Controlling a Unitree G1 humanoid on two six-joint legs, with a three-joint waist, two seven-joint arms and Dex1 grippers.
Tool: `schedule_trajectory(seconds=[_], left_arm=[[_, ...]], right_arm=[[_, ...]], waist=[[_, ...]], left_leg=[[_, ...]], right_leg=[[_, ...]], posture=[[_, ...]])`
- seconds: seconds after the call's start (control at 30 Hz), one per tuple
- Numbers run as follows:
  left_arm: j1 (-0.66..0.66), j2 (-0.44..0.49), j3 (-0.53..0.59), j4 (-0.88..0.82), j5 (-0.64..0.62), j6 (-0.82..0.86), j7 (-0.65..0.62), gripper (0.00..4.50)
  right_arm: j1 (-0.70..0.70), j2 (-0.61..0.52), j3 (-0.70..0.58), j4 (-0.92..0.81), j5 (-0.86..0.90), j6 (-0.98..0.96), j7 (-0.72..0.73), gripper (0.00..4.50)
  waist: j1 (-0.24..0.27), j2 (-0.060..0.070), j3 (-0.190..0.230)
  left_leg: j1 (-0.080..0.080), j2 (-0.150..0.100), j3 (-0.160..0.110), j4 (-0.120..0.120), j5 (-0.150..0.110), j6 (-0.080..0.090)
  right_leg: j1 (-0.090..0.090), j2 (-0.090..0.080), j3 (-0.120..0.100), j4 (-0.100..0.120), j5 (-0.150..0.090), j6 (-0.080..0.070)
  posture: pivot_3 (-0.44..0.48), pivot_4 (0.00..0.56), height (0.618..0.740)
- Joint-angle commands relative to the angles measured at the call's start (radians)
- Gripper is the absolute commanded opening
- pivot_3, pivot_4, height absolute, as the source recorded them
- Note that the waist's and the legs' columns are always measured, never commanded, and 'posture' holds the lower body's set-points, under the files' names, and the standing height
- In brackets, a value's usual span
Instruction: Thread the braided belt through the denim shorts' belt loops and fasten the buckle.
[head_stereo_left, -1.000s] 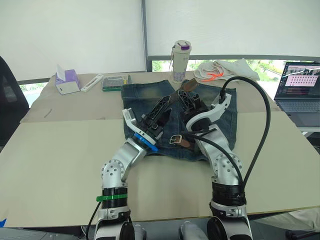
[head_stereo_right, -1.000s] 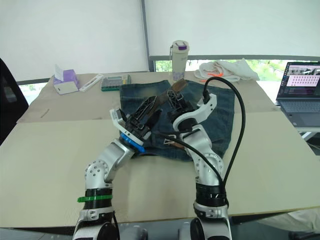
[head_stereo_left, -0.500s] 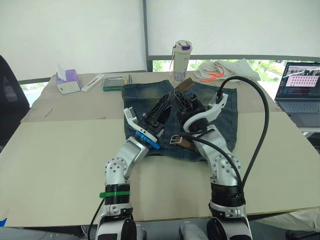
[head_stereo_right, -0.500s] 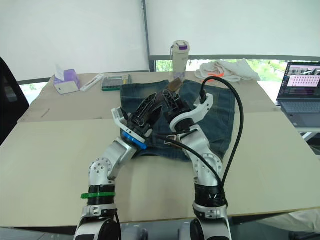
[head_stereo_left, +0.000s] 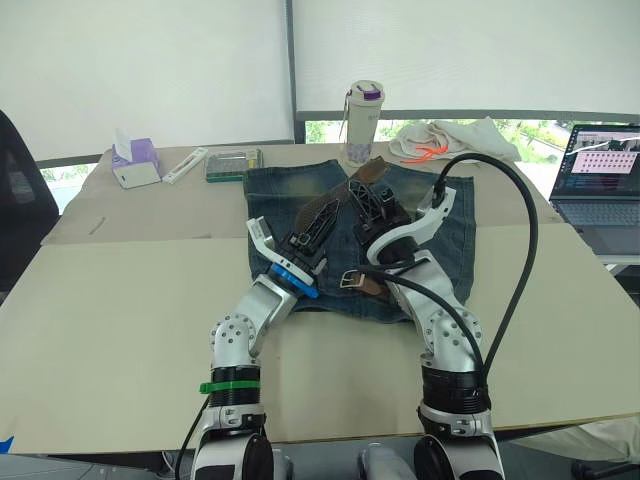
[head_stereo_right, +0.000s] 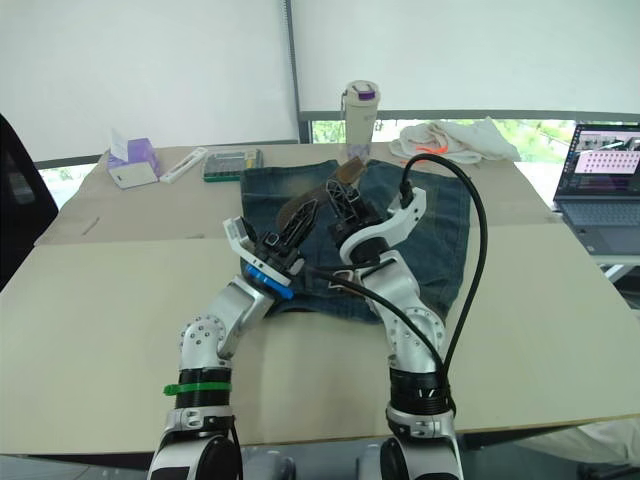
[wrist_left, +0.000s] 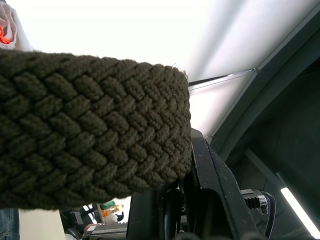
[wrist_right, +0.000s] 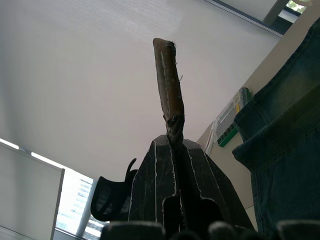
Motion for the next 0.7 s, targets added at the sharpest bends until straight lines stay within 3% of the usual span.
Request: schedule_trajectory(seconds=[0.03, 0.17, 0.2, 0.33, 0.53, 0.57, 0.7], left_arm=[[-0.030, -0.010, -0.005, -0.013, 0.013, -0.007, -0.025, 0.01], [-0.031, -0.009, 0.003, -0.013, 0.027, -0.014, -0.023, 0.01], [-0.030, -0.006, 0.006, -0.014, 0.032, -0.016, -0.020, 0.00], [-0.022, 0.023, 0.020, -0.036, 0.040, -0.011, -0.005, 0.00], [0.015, 0.145, 0.052, -0.142, 0.021, 0.039, 0.102, 0.00], [0.026, 0.166, 0.056, -0.163, 0.010, 0.052, 0.117, 0.00], [0.079, 0.293, 0.090, -0.235, -0.023, 0.114, 0.162, 0.00]], right_arm=[[0.009, 0.045, 0.016, -0.038, 0.021, 0.022, 0.016, 0.00], [0.015, 0.030, 0.015, -0.043, 0.034, 0.039, 0.045, 0.00], [0.019, 0.027, 0.010, -0.047, 0.055, 0.047, 0.062, 0.83], [0.037, -0.039, 0.012, -0.077, 0.009, 0.070, 0.137, 2.15], [0.112, -0.261, -0.012, -0.131, -0.053, 0.132, 0.356, 4.23], [0.127, -0.304, -0.012, -0.137, -0.066, 0.142, 0.403, 4.46], [0.198, -0.539, 0.055, -0.148, -0.272, 0.115, 0.653, 4.46]], waist=[[0.000, 0.000, 0.000], [0.000, 0.000, 0.000], [-0.001, 0.000, 0.000], [-0.001, 0.000, 0.000], [0.000, 0.000, 0.000], [0.000, 0.000, 0.000], [0.000, 0.000, 0.001]], left_leg=[[0.000, 0.000, 0.000, 0.000, 0.000, 0.000], [0.000, 0.000, 0.000, 0.000, 0.000, 0.000], [0.000, 0.000, 0.000, 0.000, 0.000, 0.000], [0.000, 0.000, 0.000, -0.001, 0.000, 0.000], [0.000, 0.000, 0.000, -0.001, 0.000, 0.000], [0.000, 0.000, 0.000, -0.001, 0.000, 0.000], [0.000, 0.000, 0.000, -0.002, 0.000, 0.000]], right_leg=[[0.000, 0.000, 0.000, 0.000, 0.000, 0.000], [0.000, 0.000, 0.000, 0.000, 0.000, 0.000], [0.000, 0.000, 0.000, 0.000, 0.000, 0.000], [0.000, 0.000, 0.000, -0.001, 0.000, 0.000], [0.000, 0.000, 0.000, -0.002, 0.000, 0.000], [0.000, 0.000, 0.000, -0.002, 0.000, 0.000], [0.000, 0.000, 0.000, -0.002, 0.000, 0.001]], posture=[[0.000, 0.150, 0.740], [0.000, 0.150, 0.740], [0.000, 0.150, 0.740], [0.000, 0.150, 0.740], [0.000, 0.150, 0.740], [0.000, 0.150, 0.740], [0.000, 0.150, 0.740]])
